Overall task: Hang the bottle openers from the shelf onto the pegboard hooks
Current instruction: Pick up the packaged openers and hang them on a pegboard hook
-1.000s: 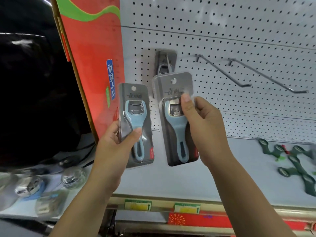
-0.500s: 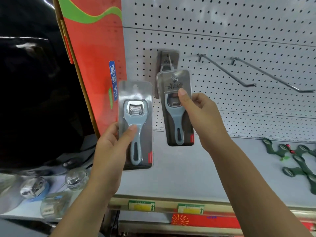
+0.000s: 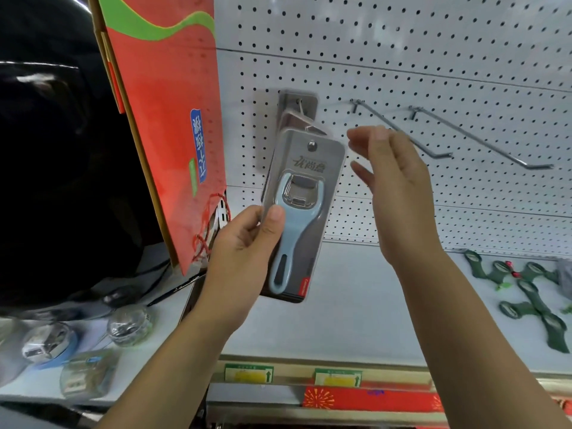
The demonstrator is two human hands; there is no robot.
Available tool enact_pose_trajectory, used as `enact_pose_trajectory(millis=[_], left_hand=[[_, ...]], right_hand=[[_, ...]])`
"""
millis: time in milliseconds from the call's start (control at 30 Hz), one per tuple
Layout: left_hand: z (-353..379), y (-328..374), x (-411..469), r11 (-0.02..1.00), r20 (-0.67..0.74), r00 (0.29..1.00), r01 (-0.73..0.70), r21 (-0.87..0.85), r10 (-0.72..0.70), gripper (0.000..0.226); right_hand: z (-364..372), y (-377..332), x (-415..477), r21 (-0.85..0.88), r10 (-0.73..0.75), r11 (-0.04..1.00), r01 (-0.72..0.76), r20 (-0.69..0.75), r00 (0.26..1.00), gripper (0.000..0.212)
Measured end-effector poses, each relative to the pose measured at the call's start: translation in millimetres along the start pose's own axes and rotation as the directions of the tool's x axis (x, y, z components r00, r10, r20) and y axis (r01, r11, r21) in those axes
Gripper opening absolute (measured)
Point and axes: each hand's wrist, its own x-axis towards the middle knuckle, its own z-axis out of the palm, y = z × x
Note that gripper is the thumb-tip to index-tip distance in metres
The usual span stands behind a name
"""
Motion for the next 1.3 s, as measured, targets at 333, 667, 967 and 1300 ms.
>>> enact_pose_trajectory(millis=[333, 667, 967, 1300], left_hand=[[3.9, -6.1, 44.9, 0.993, -0.130, 0.990, 0.063, 0.095, -0.050, 0.031], [-4.1, -13.5, 109.2, 0.989, -0.179, 0.981, 0.091, 0.114, -0.069, 0.042], [8.0, -22.6, 185.0, 0.982, -0.219, 0.971, 0.130, 0.134, -0.099, 0.056], [9.8, -43.4, 213.7, 0.959, -0.241, 0.968, 0.134, 0.249, -0.073, 0.051]], right_hand=[[8.1, 2.2, 1.4, -0.123, -0.196, 0.965, 0.231, 0.245, 0.950, 0.028], [13.7, 20.9, 5.9, -0.281, -0.356, 0.851, 0.444, 0.313, 0.881, 0.044], [12.5, 27.1, 4.5, -0.364, -0.430, 0.764, 0.533, 0.329, 0.841, 0.047], [8.0, 25.9, 1.1, -0.430, -0.428, 0.710, 0.558, 0.365, 0.827, 0.055]])
